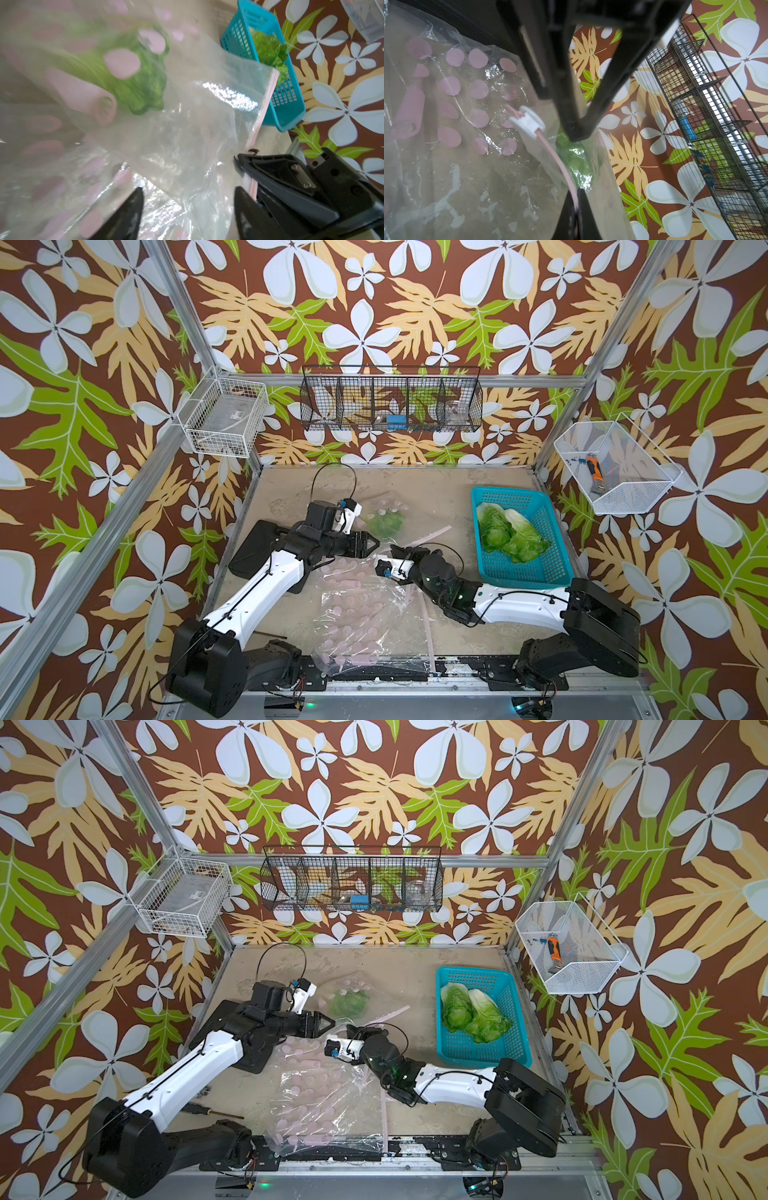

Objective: Open the zip-top bag and take out the chinese cabbages
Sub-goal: Adjust the zipper food storage bag at the center of the board.

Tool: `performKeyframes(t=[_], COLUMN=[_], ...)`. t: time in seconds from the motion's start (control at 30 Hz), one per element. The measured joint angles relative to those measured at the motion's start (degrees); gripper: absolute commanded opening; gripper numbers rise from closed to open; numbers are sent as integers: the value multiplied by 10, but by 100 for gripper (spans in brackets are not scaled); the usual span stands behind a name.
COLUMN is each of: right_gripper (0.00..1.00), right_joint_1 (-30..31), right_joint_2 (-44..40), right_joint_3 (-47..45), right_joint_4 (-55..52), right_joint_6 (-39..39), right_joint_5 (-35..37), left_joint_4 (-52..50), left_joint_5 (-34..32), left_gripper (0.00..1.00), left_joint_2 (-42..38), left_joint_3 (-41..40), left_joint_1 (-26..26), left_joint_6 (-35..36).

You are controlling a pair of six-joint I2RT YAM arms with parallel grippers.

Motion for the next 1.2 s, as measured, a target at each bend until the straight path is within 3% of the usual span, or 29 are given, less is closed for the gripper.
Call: performKeyframes(t=[0.1,0.2,0.27,0.4,0.57,0.7,0.9,1.07,1.2], right_gripper=[0,0,0,0,0,0,0,0,0], right_joint_1=[-20,-40,-48,-63,-79,-86,-95,-97,-97], right_joint_2=[-27,-48,-55,-65,-79,-89,-93,-90,-89], right_joint_3=[-7,-16,-19,-23,-30,-31,-31,-27,-19], right_joint_4=[-30,-49,-58,-72,-72,-72,-72,-78,-87], right_joint_6=[36,73,91,124,163,186,209,222,226], right_joint_5=[-49,-100,-129,-177,-219,-241,-267,-284,-293], left_joint_4=[39,126,170,207,200,181,133,128,137], left_joint_5=[-100,-168,-167,-94,-6,40,12,-23,-50], left_gripper=[100,100,100,92,75,72,68,62,48], left_joint_2=[-80,-196,-253,-307,-327,-303,-233,-228,-234], left_joint_3=[-20,-100,-142,-173,-199,-203,-179,-177,-179], left_joint_1=[0,1,1,1,0,-33,-122,-128,-129], left_joint_6=[17,49,86,198,304,364,441,464,477])
